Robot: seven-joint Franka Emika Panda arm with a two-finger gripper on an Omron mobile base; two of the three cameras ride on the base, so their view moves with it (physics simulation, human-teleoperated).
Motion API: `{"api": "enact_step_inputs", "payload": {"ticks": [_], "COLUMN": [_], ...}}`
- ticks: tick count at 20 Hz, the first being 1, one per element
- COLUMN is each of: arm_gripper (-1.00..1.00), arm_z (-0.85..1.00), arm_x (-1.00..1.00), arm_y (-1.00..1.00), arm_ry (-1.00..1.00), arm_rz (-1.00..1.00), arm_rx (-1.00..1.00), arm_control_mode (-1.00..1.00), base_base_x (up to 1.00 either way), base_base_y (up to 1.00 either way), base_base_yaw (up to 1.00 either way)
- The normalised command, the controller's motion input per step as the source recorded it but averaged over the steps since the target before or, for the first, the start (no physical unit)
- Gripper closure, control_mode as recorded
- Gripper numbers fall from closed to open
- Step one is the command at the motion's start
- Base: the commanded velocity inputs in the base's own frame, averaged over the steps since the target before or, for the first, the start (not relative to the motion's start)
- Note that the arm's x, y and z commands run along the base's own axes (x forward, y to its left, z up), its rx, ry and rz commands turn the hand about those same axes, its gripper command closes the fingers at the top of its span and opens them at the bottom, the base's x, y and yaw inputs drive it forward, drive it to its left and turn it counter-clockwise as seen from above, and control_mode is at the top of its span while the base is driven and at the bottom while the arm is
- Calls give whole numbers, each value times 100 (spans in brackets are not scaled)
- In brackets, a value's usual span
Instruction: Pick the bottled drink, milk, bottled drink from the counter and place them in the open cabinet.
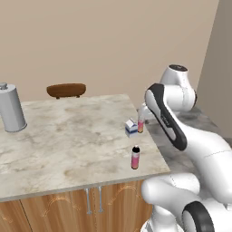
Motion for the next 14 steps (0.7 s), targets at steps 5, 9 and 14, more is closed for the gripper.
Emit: {"api": "enact_step_inputs", "payload": {"ticks": [5,9,14], "arm_gripper": [-100,-100,-100], "arm_z": [-41,-40,-44], "arm_x": [-62,-55,-36], "arm_y": [-54,-49,-20], "arm_ry": [-22,-30,-39], "arm_rz": [30,35,39], "arm_rx": [6,10,12], "arm_control_mode": [-100,-100,-100], "base_base_x": [0,0,0], "base_base_y": [0,0,0], "base_base_yaw": [0,0,0]}}
